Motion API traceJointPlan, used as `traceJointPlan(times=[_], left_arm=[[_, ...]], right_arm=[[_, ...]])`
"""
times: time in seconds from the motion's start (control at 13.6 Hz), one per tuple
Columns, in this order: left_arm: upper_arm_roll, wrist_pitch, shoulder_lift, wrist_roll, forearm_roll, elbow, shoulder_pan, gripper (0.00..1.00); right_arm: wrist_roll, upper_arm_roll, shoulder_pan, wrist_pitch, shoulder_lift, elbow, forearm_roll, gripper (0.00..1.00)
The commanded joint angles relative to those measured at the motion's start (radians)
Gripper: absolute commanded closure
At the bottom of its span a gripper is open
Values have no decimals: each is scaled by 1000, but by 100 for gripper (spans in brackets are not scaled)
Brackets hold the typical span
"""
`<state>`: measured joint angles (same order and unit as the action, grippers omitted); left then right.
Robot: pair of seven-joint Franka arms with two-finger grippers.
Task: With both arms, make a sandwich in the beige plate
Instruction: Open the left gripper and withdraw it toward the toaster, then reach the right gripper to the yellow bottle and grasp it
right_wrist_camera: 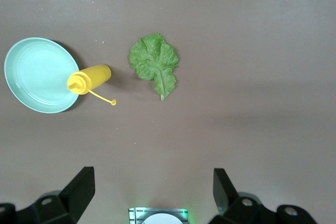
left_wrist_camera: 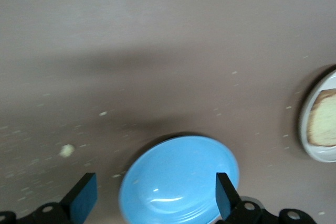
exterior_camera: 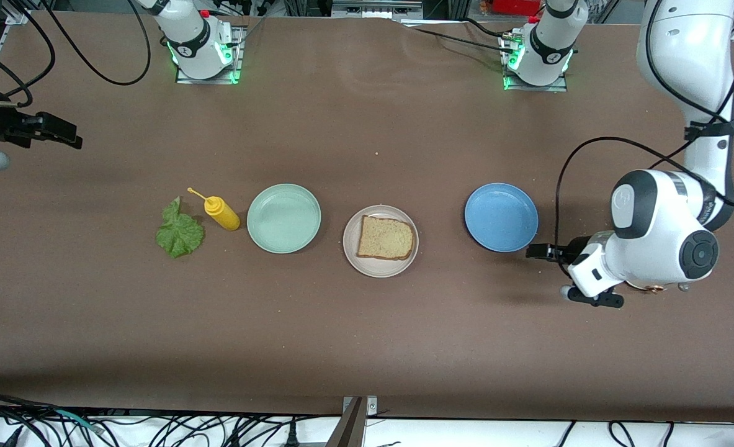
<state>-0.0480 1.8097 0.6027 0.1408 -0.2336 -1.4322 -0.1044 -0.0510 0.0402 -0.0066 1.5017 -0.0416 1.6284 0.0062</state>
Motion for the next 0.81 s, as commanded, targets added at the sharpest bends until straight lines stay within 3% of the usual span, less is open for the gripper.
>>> traceJointPlan(times=[0.0, 0.29, 0.37, 0.73], left_arm=[[10, -68, -81, -3, 80, -14, 34, 1], [10, -148, -171, -1, 174, -14, 58, 1], [10, -164, -193, -3, 174, -14, 72, 1], [10, -219, -296, -3, 229, -13, 100, 1]], right_arm=[[-132, 6, 0, 24, -35, -6, 20, 0], [-448, 13, -3, 208, -43, 88, 90, 0], [-519, 39, -4, 238, -44, 109, 115, 0], [-1092, 177, -4, 328, -122, 176, 392, 0]])
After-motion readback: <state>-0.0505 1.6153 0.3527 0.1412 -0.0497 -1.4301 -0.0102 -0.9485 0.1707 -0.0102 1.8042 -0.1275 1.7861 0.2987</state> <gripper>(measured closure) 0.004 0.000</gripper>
